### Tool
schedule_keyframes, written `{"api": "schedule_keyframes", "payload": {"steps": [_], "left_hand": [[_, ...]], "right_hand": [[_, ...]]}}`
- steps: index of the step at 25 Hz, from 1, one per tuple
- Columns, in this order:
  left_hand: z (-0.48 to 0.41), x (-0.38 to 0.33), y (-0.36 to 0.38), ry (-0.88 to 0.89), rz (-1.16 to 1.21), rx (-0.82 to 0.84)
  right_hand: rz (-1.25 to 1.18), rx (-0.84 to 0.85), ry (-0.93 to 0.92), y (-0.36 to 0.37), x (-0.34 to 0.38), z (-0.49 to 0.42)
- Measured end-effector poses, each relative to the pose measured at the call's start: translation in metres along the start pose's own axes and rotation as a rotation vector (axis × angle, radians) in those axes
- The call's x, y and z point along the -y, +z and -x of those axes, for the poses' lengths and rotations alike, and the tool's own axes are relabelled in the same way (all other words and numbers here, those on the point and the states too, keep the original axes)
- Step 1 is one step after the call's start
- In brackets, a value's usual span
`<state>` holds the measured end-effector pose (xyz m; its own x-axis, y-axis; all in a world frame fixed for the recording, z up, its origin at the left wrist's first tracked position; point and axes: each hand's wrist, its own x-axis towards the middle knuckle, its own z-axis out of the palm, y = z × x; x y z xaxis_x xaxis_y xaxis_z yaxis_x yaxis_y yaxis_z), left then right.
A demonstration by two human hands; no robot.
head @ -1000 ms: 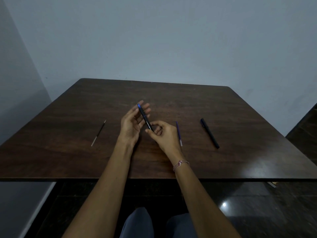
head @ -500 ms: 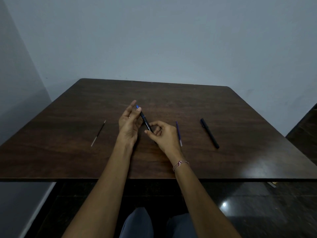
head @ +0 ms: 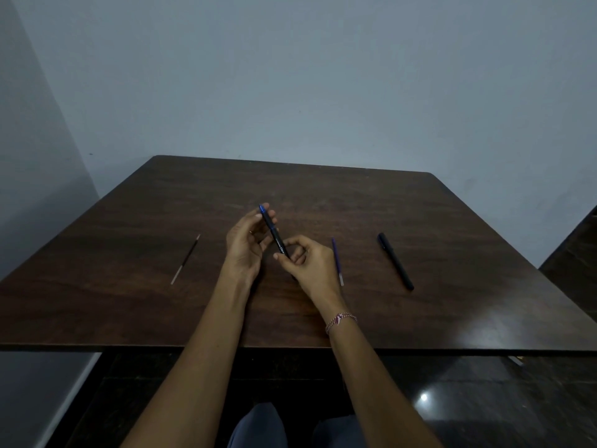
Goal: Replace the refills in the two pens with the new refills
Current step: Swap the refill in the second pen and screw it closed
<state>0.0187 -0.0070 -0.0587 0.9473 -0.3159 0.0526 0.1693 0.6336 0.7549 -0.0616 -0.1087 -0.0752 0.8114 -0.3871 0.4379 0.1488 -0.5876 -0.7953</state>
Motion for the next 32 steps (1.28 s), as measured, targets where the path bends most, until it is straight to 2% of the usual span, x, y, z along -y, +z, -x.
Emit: {"api": "schedule_keyframes", "payload": {"steps": [5,11,16,21,25,32], "left_hand": [[0.0001,-0.0004,0.0035,0.060,-0.060,-0.060],[-0.0011,0.0001,-0.0013,-0.030,-0.003,0.107],[-0.0021,0.0013,-0.0003,0.021,-0.085,-0.006],[-0.0029,0.0013,-0.0034,0.047,-0.105,-0.040],[-0.0022,0.0030,-0.0034,0.064,-0.125,-0.051],[-0.0038,0.0007,-0.0017,0.121,-0.018,-0.111]], "right_hand": [[-0.006,0.006,-0.006,0.0000,-0.0001,-0.0009],[-0.012,-0.024,0.004,0.0004,-0.0005,-0.0004],[-0.029,0.049,-0.041,-0.0031,0.0042,0.0012],[-0.056,0.129,-0.045,-0.0058,0.0063,0.0032],[-0.074,0.127,-0.041,-0.0064,0.0061,0.0029],[-0.074,0.174,-0.038,-0.0059,0.0069,0.0036]]}}
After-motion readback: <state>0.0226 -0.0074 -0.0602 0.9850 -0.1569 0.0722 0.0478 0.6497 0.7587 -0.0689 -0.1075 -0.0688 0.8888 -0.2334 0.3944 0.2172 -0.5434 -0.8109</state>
